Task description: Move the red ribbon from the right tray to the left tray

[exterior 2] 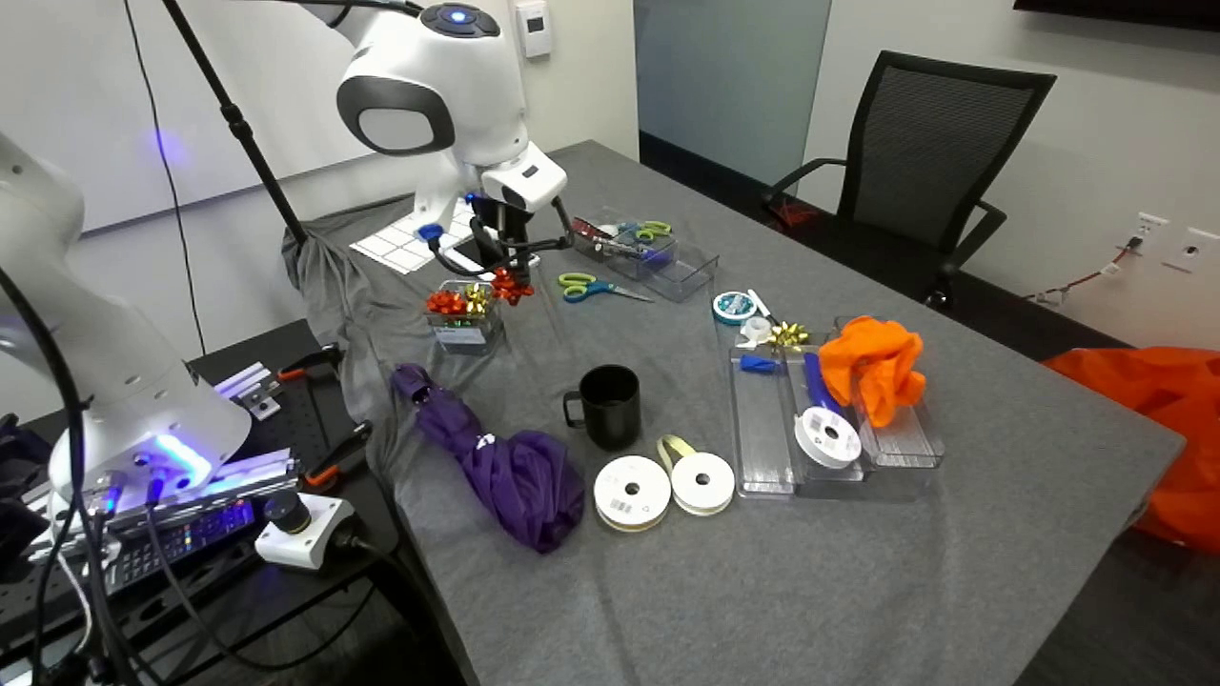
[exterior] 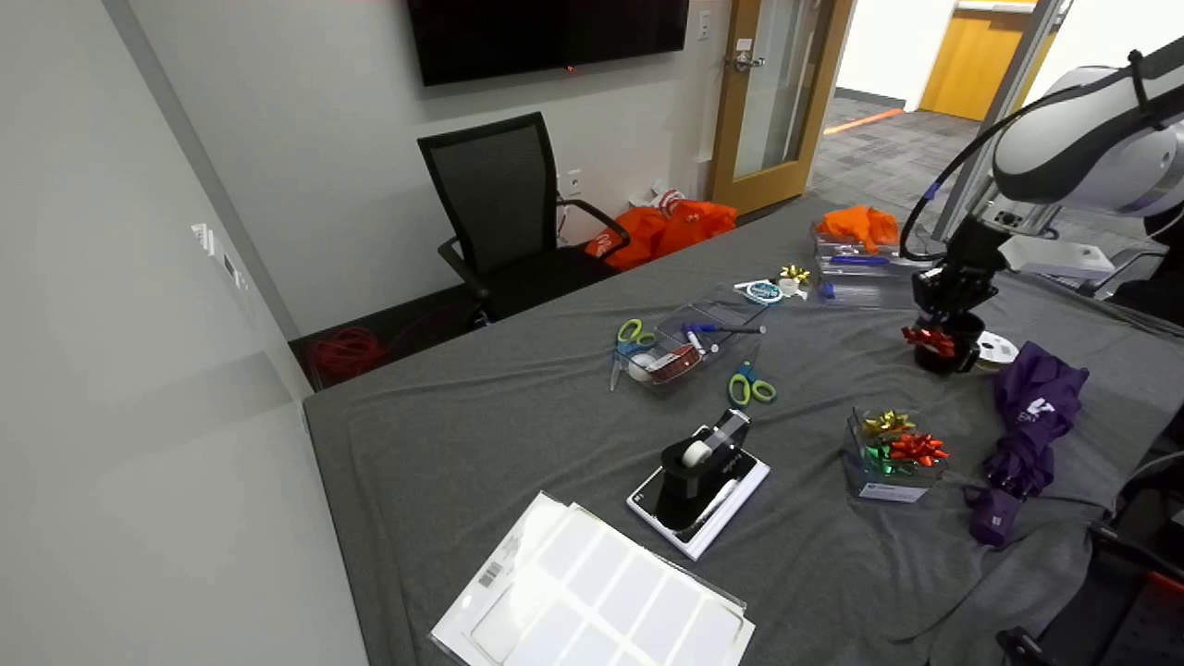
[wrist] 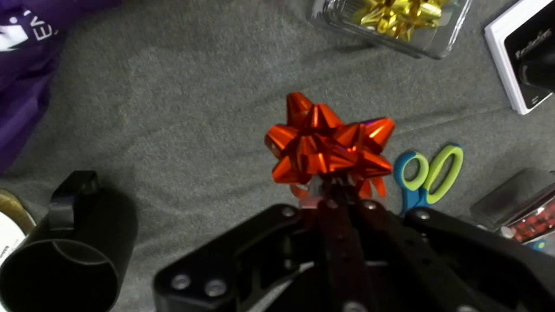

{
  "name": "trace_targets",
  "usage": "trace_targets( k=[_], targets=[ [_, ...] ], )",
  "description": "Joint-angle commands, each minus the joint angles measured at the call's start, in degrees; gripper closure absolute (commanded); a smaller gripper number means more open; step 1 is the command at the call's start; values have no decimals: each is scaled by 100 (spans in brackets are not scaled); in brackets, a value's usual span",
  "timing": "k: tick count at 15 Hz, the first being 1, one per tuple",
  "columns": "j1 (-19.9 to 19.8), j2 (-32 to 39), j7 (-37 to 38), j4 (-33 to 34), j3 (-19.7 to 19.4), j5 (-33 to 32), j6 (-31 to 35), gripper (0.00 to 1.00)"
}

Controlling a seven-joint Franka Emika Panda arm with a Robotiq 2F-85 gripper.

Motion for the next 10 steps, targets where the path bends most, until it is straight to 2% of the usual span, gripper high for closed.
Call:
trace_targets(
  k=[1, 5, 10],
  targets=[
    [223, -289, -187, -424, 153, 179, 34, 100],
    [490, -423, -578, -683, 350, 760, 30, 100],
    [713, -518, -1629, -1044, 470, 2119, 88, 100]
  ],
)
